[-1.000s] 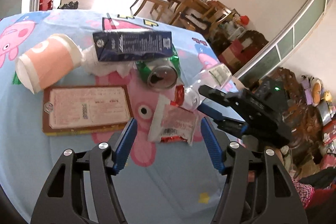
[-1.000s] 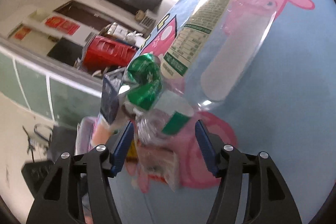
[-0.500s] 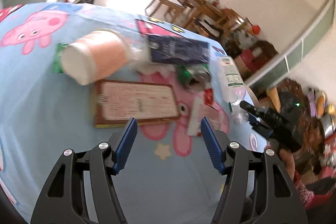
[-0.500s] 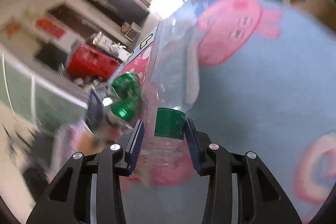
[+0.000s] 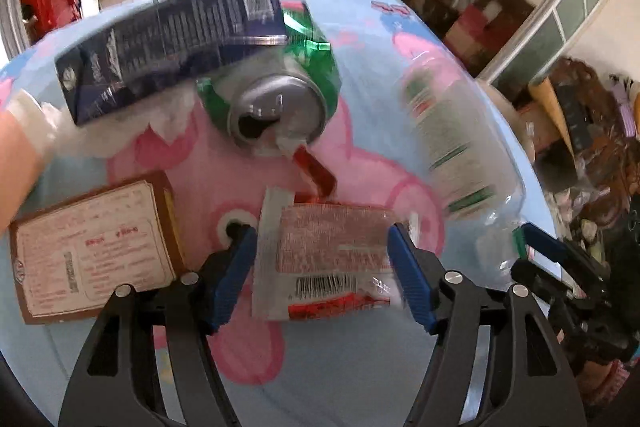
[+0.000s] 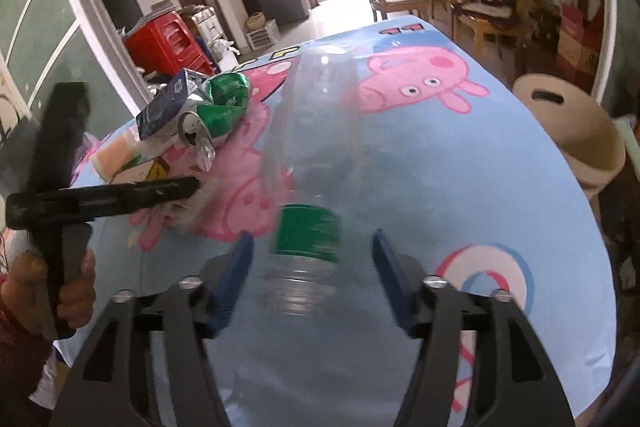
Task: Collect trash
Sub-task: 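Close the left tool on the red-white wrapper while the right tool lifts the bottle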
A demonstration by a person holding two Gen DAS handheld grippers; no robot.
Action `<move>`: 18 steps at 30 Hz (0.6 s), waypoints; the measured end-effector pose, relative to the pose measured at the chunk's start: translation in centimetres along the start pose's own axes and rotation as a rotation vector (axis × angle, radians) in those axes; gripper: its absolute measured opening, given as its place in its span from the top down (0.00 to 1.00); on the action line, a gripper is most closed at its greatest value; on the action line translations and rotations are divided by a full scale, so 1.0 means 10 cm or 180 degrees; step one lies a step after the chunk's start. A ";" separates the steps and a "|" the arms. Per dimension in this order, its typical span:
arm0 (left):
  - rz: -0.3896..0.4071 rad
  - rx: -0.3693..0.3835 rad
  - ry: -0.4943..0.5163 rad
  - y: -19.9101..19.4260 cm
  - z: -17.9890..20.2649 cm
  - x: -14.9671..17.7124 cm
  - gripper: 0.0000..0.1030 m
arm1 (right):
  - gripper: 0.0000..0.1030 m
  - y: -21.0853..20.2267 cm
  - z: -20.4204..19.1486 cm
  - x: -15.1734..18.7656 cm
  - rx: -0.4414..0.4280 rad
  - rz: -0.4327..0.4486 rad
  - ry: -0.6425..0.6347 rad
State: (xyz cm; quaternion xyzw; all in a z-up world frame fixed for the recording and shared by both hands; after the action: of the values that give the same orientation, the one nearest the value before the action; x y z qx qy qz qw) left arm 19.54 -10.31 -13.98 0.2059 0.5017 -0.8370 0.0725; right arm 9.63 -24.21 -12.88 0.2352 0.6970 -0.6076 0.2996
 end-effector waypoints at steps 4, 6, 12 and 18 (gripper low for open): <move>-0.0128 0.0076 -0.0128 0.00 -0.02 0.15 0.88 | 0.35 0.15 0.01 -0.02 0.0056 -0.0123 -0.0118; -0.0128 0.0099 -0.0205 -0.07 -0.06 0.24 0.90 | 0.35 0.20 -0.02 -0.02 -0.0005 -0.0142 -0.0090; -0.0104 0.0161 -0.0541 -0.28 -0.14 0.38 0.35 | 0.35 0.22 -0.08 -0.03 0.0046 -0.0125 -0.0226; -0.0114 0.0097 -0.0492 -0.28 -0.08 0.42 0.31 | 0.35 0.19 0.02 -0.04 0.0097 -0.0076 -0.0162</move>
State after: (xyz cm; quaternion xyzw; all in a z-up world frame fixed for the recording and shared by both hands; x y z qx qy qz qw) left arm 15.00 -7.90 -13.81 0.1327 0.4855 -0.8591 0.0929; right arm 11.27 -24.10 -14.00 0.2159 0.6826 -0.6274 0.3064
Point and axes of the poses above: each gripper's, at about its wrist camera, not at the fingertips, and y roughly the way its jaws point, z to its right, x to its underside, the point moved 8 cm from there along y, roughly the way its jaws point, and after that the axes turned 13 degrees about -y, right-handed, at the moved point
